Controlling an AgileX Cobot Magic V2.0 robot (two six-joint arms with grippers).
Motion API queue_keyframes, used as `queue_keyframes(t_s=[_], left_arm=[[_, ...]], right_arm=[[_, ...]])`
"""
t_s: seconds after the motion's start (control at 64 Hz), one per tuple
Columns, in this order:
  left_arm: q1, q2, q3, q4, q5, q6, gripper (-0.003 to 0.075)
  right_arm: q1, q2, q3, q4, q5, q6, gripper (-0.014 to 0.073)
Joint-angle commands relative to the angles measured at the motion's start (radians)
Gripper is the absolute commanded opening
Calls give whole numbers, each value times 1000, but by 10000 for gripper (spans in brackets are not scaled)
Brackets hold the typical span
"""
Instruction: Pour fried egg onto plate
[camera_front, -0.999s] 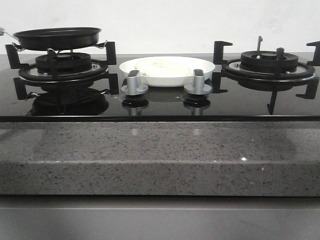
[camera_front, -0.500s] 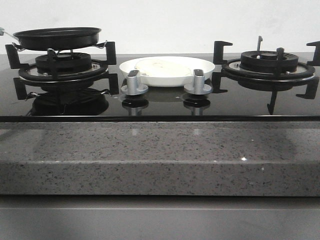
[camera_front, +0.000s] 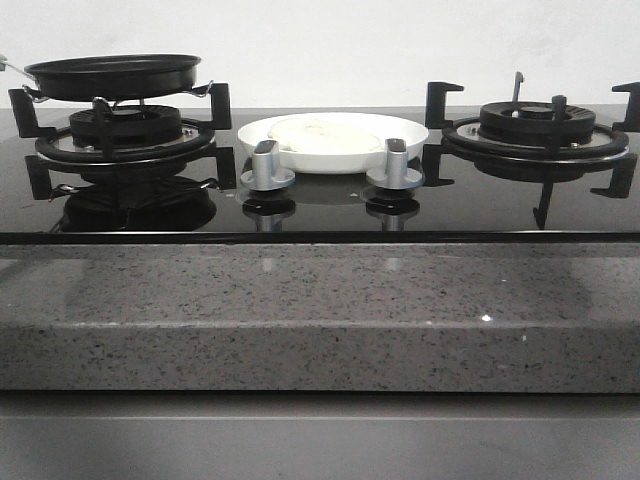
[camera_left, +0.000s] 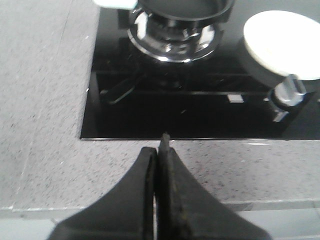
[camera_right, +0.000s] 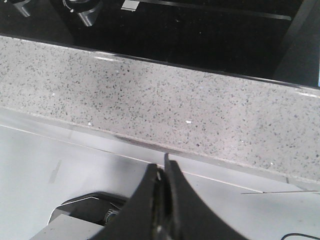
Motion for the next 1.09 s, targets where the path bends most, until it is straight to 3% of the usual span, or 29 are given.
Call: queue_keyframes(t_s=[0.0,0.312,0.437,0.625,0.843,1.078], left_arm=[[-35,-40,-24,-21,-73,-7,-19],[-49,-160,-1,83,-129,-3,-19],[-49,-187,108,128,-304,-41,-19],[-49,-299,356,284,-565,-283,-19],[-49,-417,653,293,-862,-290,-19],[-49,-504,849,278,-1094,-290,-19]], right_arm=[[0,0,-27,-9,-47,-12,-69],[0,0,-27,-9,-47,-12,-69],[0,0,-27,-9,-45,-12,-69],[0,0,-27,-9,-45,-12,-69],[0,0,-27,-9,-45,-12,-69],[0,0,-27,-9,-46,-12,-69]])
